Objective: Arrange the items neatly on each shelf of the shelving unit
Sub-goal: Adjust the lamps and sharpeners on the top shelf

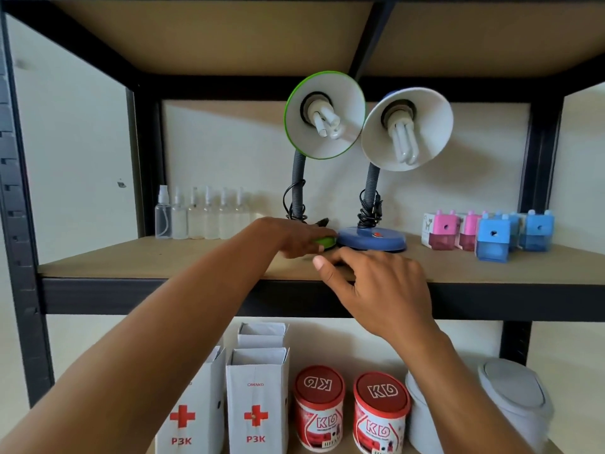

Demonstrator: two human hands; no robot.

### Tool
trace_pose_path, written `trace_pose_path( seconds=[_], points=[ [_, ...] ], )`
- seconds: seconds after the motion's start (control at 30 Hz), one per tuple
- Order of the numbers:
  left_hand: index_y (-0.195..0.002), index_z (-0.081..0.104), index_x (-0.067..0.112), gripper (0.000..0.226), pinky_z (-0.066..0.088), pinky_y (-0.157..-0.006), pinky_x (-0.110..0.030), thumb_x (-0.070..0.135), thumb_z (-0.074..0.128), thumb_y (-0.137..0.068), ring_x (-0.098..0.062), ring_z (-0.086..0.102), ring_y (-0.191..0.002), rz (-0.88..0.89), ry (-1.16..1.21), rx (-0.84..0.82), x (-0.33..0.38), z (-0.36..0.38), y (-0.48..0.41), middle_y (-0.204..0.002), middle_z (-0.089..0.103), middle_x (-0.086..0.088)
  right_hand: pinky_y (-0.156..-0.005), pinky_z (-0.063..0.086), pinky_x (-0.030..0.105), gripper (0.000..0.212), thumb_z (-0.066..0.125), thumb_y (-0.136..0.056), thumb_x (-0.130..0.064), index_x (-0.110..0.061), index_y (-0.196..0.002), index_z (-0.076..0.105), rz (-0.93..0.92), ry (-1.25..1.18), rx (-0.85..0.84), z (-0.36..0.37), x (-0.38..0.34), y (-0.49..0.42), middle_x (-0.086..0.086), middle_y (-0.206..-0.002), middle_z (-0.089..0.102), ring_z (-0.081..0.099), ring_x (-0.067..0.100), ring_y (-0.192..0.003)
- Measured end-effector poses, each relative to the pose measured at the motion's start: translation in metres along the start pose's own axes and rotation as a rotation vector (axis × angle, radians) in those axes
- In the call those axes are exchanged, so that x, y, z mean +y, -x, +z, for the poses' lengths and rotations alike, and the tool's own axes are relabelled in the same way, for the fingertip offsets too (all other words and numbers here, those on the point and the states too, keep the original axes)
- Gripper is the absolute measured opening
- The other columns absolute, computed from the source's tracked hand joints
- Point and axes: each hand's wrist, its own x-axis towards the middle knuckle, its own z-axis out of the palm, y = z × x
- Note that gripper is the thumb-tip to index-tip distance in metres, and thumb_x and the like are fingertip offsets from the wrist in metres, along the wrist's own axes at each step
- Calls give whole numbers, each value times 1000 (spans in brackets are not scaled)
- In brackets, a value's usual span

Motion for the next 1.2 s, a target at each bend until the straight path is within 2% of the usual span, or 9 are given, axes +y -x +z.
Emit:
trace_pose_path(
  seconds=[0.13,0.23,0.3,0.5,0.6,0.77,1.2],
  points=[
    [-158,8,45,57,34,-115,-50,46,34,-107,-34,42,-140,-43,-22,-39,-8,-1,0,-162,31,-5,-53,32,30,67,19,-95,-77,-36,-94,72,6,-21,36,2,-1,0,-6,-72,70,67,21,-67],
    [-159,0,40,61,26,-120,-48,44,33,-108,-31,27,-150,-73,-60,-65,-15,-2,-1,-167,18,-7,-55,35,30,69,16,-94,-79,-36,-97,71,14,-21,31,2,-1,1,-7,-76,72,67,20,-70],
    [-159,-2,40,63,25,-121,-49,46,33,-108,-31,24,-151,-103,-70,-73,-19,-3,2,-168,16,-8,-55,38,30,71,14,-94,-79,-35,-96,71,16,-20,25,2,-2,1,-7,-77,72,67,20,-71],
    [-159,-1,42,65,29,-119,-49,50,35,-105,-32,27,-151,-166,-84,-56,-33,-1,7,-168,16,-7,-56,41,29,71,14,-95,-79,-36,-97,71,19,-17,34,4,0,1,-8,-79,72,66,20,-71],
    [-159,1,43,65,25,-121,-49,51,36,-105,-30,22,-153,-171,-75,-54,-34,-1,11,-168,15,-6,-56,43,29,70,16,-95,-79,-36,-96,72,18,-30,44,4,-1,1,-7,-79,71,67,21,-71],
    [-160,4,41,64,19,-123,-45,45,39,-106,-28,17,-154,-152,-54,-47,-29,-6,16,-168,14,-3,-56,44,29,71,14,-95,-79,-37,-97,72,16,-24,44,4,0,1,-7,-79,71,67,21,-71],
    [-158,15,42,65,25,-120,-50,34,50,-104,-31,26,-149,-99,-11,-60,-34,-16,23,-166,22,-7,-61,50,30,75,8,-93,-80,-38,-100,70,16,-20,9,3,0,0,-10,-84,72,67,18,-74]
  ],
)
